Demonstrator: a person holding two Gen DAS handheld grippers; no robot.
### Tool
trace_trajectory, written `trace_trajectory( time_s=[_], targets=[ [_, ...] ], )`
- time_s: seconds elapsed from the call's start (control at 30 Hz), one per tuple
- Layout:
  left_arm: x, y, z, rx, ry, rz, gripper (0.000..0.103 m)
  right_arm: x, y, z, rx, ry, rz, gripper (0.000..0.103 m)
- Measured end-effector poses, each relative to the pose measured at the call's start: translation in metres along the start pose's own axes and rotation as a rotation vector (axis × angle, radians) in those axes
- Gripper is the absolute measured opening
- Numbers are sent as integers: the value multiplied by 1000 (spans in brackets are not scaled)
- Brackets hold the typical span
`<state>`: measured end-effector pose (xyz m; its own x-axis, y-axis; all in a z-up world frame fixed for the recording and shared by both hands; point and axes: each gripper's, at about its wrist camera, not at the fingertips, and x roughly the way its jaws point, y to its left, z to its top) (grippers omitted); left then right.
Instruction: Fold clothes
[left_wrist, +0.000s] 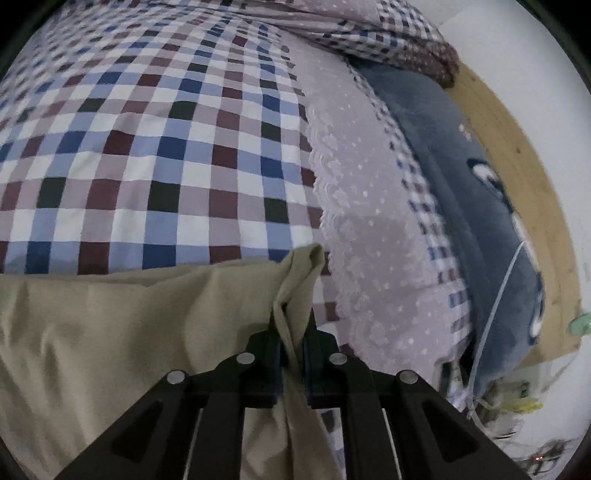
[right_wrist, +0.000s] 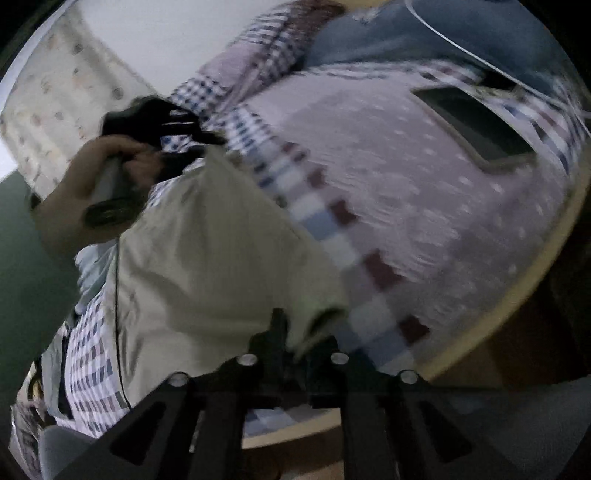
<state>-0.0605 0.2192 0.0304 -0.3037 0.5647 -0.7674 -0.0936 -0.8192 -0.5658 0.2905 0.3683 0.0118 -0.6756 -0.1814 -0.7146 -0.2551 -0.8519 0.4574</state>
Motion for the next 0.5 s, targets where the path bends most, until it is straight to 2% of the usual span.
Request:
trace_trajectory(
  time_s=[0.03, 0.07, 0.1, 0.13, 0.17, 0.2, 0.23, 0.27, 0.33, 0.37, 0.5],
  targets=[
    [-8, 4, 3, -6, -9, -23, 7, -1, -5, 2, 9, 7, -9, 20],
    [-16, 8, 5, -12, -18, -47, 10, -3, -9, 4, 6, 5, -35, 33],
    [-25, 12, 8, -18, -27, -70, 13, -5, -11, 7, -8, -3, -74, 40],
    [-33, 16, 10, -24, -36, -94, 21, -8, -14, 11, -21, -11, -104, 43],
    [-41, 20, 13, -30, -45, -117, 34, -11, -17, 15, -26, -18, -121, 43],
    [-60, 27, 18, -20, -93, -142, 42, -15, -21, 20, -28, -27, -134, 43],
    [-78, 33, 23, -3, -142, -153, 57, -19, -25, 25, -29, -36, -147, 43],
    [-96, 40, 27, 15, -193, -152, 68, -22, -30, 30, -30, -44, -160, 43],
    [-136, 64, 35, 21, -279, -151, 75, -28, -33, 42, -45, -52, -137, 45],
    [-150, 73, 38, 21, -299, -150, 75, -31, -34, 49, -55, -55, -119, 46],
    [-189, 131, 32, 40, -316, -113, 75, -28, -22, 82, -124, -65, -24, 46]
  ],
)
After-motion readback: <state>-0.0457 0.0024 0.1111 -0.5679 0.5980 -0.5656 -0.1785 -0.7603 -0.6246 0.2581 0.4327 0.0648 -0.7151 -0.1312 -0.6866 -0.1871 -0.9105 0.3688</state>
